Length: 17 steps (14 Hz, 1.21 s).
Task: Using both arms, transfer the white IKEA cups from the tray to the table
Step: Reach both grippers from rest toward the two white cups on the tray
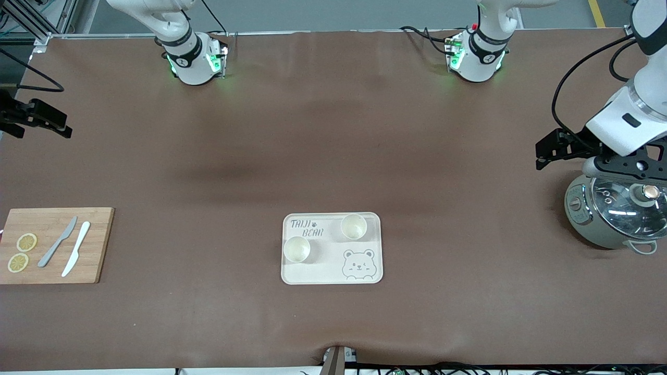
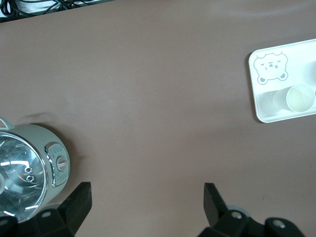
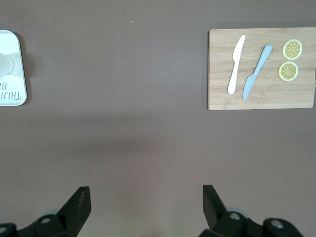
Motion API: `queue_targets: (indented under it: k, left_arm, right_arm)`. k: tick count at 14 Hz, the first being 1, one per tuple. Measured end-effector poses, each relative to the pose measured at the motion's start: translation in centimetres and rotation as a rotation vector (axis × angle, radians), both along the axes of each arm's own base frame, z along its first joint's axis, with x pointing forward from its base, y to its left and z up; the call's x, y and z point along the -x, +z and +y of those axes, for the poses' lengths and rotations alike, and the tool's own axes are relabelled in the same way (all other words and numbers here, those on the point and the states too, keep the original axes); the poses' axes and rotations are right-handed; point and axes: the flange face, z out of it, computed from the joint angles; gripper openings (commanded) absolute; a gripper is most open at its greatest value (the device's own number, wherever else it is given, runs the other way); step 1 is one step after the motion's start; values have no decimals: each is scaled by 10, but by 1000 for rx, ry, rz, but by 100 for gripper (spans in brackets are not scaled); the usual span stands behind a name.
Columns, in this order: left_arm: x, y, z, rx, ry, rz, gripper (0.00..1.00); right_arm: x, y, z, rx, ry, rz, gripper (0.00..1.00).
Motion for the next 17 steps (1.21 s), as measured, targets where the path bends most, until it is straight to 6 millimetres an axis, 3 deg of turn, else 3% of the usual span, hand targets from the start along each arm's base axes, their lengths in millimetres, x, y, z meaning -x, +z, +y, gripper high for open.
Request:
queue_targets:
  k: [7,12,14,17]
  left_arm:
    - [-2,-5,-1,26,3,3,100]
    - [-20,-36,-14,107,89,20,100]
    - [-37,-56,-39,122,165,30,100]
    - [-58,-89,-101,116,256,23,100]
  right_arm:
    - [0,0,1,0,1,0,100]
    - [-6,-5,11,-25,-16,-5,100]
    - [-13,-13,29,-35,-53,-4,100]
    - [-24,-25,72,-32,-98,-14,100]
